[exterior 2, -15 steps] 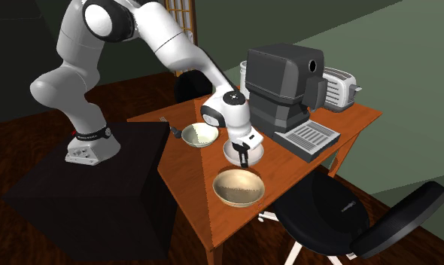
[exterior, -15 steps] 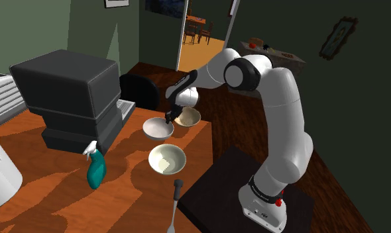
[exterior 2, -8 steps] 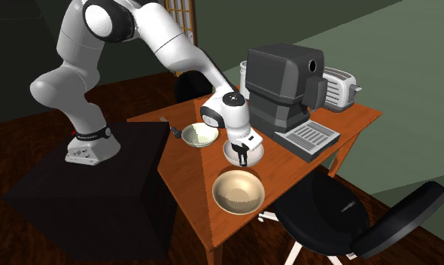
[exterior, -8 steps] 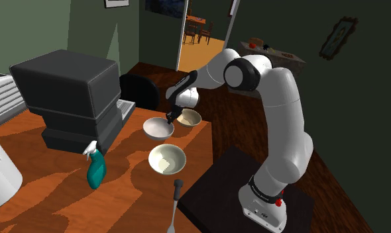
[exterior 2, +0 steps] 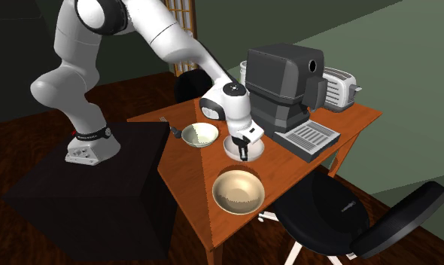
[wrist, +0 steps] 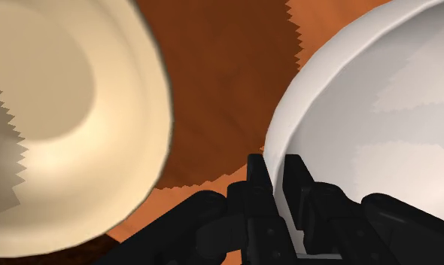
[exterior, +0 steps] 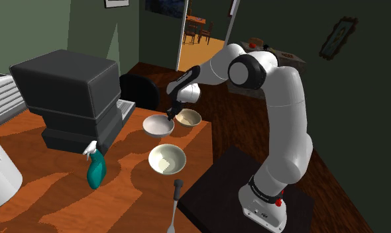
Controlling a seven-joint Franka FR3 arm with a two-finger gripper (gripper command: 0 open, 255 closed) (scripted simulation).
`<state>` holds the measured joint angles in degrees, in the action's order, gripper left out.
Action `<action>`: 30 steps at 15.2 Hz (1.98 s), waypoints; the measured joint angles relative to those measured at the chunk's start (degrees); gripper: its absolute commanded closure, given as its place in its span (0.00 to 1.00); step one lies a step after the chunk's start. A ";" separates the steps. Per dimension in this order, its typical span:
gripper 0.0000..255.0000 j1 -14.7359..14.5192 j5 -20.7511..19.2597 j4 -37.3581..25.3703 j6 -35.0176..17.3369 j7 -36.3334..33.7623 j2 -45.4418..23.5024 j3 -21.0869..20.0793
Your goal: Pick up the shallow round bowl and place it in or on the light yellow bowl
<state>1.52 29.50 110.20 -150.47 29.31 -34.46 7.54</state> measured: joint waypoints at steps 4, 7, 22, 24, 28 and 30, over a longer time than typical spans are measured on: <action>1.00 -0.68 -1.18 0.33 1.98 -1.26 2.34 0.97; 1.00 -1.13 -2.08 0.51 3.46 -2.17 4.06 1.66; 1.00 -4.11 -6.44 6.38 7.94 -6.72 15.05 4.20; 1.00 -5.54 -7.23 11.77 6.34 -8.00 19.25 4.29; 1.00 -7.99 -9.24 21.62 3.45 -11.16 27.12 4.13; 1.00 -8.82 -10.52 26.50 2.32 -12.87 31.30 3.94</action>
<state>-7.30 18.97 136.70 -148.15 16.45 -3.16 11.49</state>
